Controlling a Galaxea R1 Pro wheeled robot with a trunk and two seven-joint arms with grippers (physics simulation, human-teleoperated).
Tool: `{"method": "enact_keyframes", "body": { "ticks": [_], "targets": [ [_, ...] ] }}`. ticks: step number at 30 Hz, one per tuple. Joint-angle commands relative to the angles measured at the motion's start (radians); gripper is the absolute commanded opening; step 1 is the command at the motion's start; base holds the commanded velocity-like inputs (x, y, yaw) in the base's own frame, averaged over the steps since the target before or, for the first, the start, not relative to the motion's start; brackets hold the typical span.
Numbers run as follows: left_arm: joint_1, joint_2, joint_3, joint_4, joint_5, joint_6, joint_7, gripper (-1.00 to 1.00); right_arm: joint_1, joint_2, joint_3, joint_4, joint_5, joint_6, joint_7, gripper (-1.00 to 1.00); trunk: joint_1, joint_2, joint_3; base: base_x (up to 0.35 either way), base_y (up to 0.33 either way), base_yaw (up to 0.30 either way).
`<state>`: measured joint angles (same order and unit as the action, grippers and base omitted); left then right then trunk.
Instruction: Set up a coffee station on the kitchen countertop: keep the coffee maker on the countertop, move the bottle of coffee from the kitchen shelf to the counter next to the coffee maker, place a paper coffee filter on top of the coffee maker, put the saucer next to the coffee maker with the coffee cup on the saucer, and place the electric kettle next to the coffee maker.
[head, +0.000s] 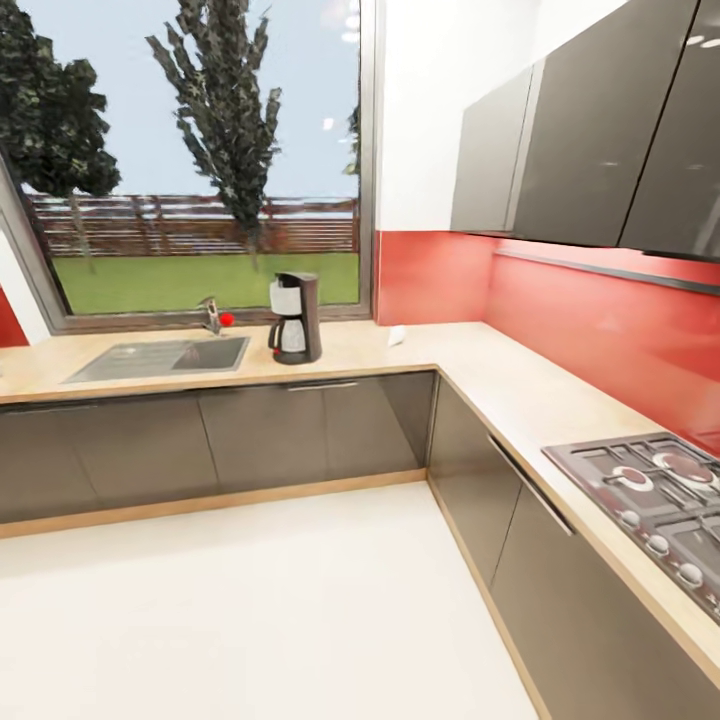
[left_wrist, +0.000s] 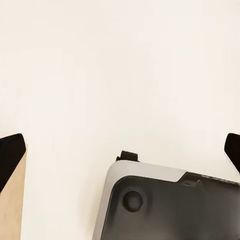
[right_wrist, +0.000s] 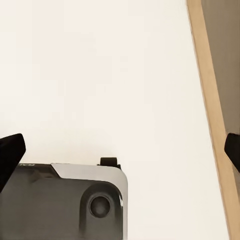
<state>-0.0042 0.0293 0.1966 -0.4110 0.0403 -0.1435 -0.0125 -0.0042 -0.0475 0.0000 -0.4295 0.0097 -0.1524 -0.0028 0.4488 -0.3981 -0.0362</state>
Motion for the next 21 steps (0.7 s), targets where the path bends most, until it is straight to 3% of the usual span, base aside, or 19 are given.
{"method": "enact_keyframes", "body": {
  "ticks": [1,21],
  "targets": [
    [0.000,0.000,0.001,0.000,0.004,-0.002,-0.001,1.00,0.000,0.000,0.000,0.000,0.001,-0.002,0.000,1.00,0.001,-0.002,-0.002,0.335,0.000,0.000],
    [0.000,0.000,0.001,0.000,0.004,-0.002,-0.001,1.00,0.000,0.000,0.000,-0.001,0.001,-0.003,0.000,1.00,0.001,-0.002,-0.002,0.335,0.019,0.000]
  ]
}}
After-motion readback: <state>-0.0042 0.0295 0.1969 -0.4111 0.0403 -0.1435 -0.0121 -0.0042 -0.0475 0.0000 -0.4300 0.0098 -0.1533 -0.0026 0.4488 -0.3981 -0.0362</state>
